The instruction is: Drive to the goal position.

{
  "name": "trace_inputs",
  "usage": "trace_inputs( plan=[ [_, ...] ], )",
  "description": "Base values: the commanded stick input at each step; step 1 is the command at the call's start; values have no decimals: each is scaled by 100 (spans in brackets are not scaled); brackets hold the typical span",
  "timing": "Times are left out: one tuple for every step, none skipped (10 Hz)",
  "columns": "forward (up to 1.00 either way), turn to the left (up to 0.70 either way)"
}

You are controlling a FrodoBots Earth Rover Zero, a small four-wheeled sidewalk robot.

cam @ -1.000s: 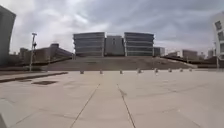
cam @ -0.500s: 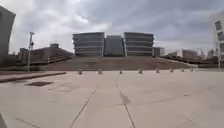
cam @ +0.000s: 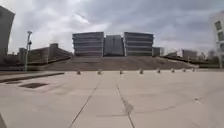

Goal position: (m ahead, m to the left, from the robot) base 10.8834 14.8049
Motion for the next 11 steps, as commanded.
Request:
trace_inputs(
  plan=[
    [70,0],
    [70,0],
    [70,0],
    [70,0],
    [70,0],
    [70,0],
    [70,0],
    [70,0],
    [70,0],
    [70,0],
    [70,0]
  ],
)
